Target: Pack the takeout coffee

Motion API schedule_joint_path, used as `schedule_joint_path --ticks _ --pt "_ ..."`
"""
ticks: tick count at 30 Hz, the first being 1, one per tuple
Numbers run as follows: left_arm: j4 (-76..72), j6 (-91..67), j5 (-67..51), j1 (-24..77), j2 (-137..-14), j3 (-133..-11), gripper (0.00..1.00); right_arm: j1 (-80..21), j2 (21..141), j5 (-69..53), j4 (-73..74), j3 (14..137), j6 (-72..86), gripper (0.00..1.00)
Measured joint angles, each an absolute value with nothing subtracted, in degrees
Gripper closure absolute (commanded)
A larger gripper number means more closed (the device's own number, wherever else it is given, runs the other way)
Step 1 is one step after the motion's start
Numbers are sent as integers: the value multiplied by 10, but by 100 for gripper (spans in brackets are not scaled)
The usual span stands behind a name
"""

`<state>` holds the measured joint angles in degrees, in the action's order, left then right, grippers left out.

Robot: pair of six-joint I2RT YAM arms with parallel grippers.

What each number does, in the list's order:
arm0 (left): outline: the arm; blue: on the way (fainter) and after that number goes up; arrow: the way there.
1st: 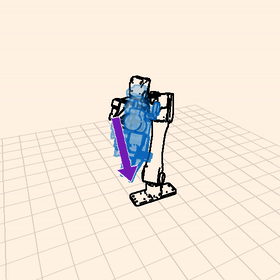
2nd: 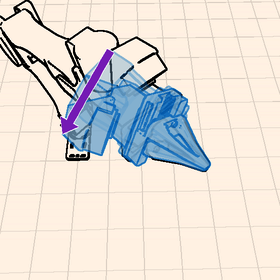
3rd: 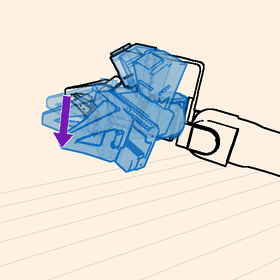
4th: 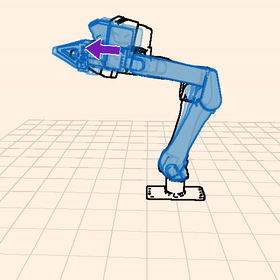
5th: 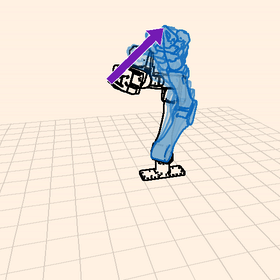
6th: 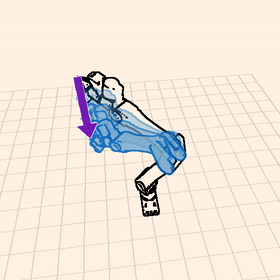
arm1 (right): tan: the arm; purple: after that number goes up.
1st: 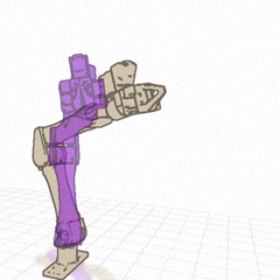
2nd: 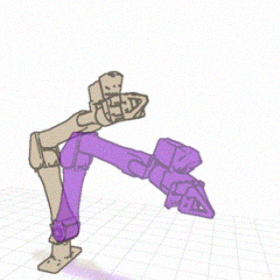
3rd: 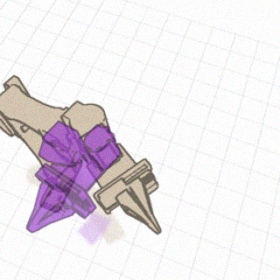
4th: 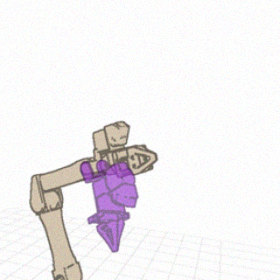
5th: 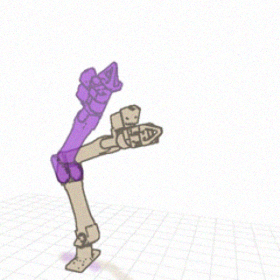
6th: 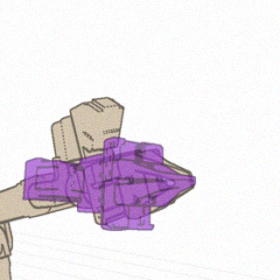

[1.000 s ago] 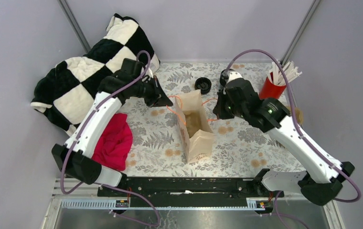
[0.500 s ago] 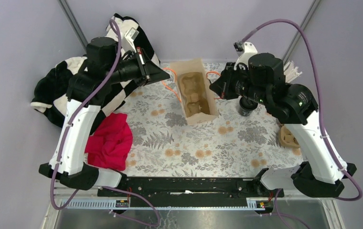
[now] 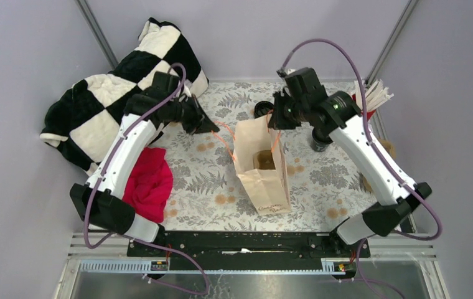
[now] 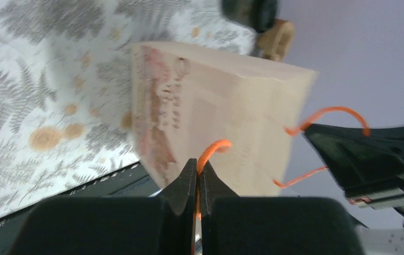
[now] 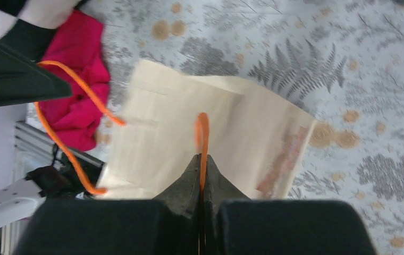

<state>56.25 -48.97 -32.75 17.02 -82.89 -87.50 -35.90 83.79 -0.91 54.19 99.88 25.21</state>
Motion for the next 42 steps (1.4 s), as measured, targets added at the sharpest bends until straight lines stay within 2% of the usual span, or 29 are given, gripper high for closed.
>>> schedule_joint_path --ticks 3,8,17,20,24,26,29,34,36,42 --pt "566 -486 -339 179 -852 -975 100 -358 881 -43 569 1092 240 100" --pt "535 -479 -367 182 -844 -1122 100 -358 875 -104 585 1207 237 100" --pt "545 -465 -385 171 -841 -1165 100 -358 863 -147 583 1223 239 100" --pt "534 -467 -386 162 -835 -1117 100 -356 845 -143 551 1159 242 100" --pt "506 -470 -380 152 -815 -922 100 -352 777 -124 458 910 238 100" --pt "524 -470 -371 151 -829 -840 100 -348 799 -114 485 865 236 100" --pt "562 -464 -366 155 -863 -853 100 -342 861 -113 508 917 229 100" --pt "535 -458 -381 159 -863 -1058 100 -341 896 -117 529 1124 225 100" --pt "506 -457 -387 160 -842 -1094 100 -341 895 -120 528 1190 225 100" --pt "501 -455 -391 159 -790 -1046 100 -341 875 -131 525 1188 226 100"
